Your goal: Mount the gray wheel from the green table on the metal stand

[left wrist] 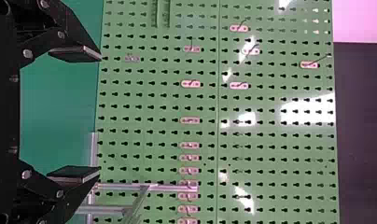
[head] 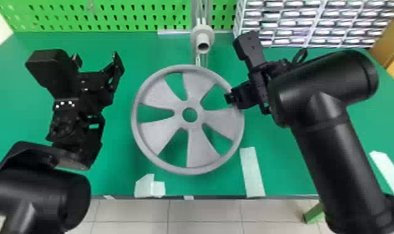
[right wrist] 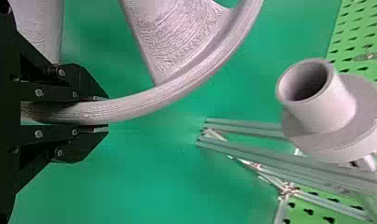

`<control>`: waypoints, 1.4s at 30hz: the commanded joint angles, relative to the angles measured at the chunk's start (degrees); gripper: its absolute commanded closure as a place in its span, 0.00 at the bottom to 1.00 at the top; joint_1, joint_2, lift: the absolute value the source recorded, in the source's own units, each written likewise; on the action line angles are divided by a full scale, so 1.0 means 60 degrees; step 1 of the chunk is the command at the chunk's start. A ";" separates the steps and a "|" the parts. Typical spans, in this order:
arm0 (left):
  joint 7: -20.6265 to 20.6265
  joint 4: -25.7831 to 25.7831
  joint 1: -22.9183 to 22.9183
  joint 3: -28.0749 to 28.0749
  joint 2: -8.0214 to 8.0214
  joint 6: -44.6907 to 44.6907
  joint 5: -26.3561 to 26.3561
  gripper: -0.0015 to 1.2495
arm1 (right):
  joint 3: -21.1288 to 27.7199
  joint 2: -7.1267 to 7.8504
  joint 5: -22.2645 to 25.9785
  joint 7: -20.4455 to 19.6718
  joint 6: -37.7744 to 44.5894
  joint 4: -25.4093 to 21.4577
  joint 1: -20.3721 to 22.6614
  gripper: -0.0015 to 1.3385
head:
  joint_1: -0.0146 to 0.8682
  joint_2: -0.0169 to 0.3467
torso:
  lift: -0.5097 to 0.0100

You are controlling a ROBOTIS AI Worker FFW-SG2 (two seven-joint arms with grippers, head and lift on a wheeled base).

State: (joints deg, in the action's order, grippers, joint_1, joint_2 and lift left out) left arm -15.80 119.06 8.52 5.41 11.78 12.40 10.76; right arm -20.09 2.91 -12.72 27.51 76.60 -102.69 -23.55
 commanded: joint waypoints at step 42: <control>-0.0252 0.0752 0.1612 0.0738 0.0249 -0.1378 -0.1031 0.30 | 0.1004 0.0071 0.0977 -0.2622 -0.5018 -0.1606 0.2475 0.89 | 1.00 0.19 | 0.79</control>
State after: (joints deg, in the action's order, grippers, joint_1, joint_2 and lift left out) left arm -17.31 124.51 18.04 9.89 13.20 5.57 4.29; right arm -14.14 3.20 -7.32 13.11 49.53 -112.04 -9.74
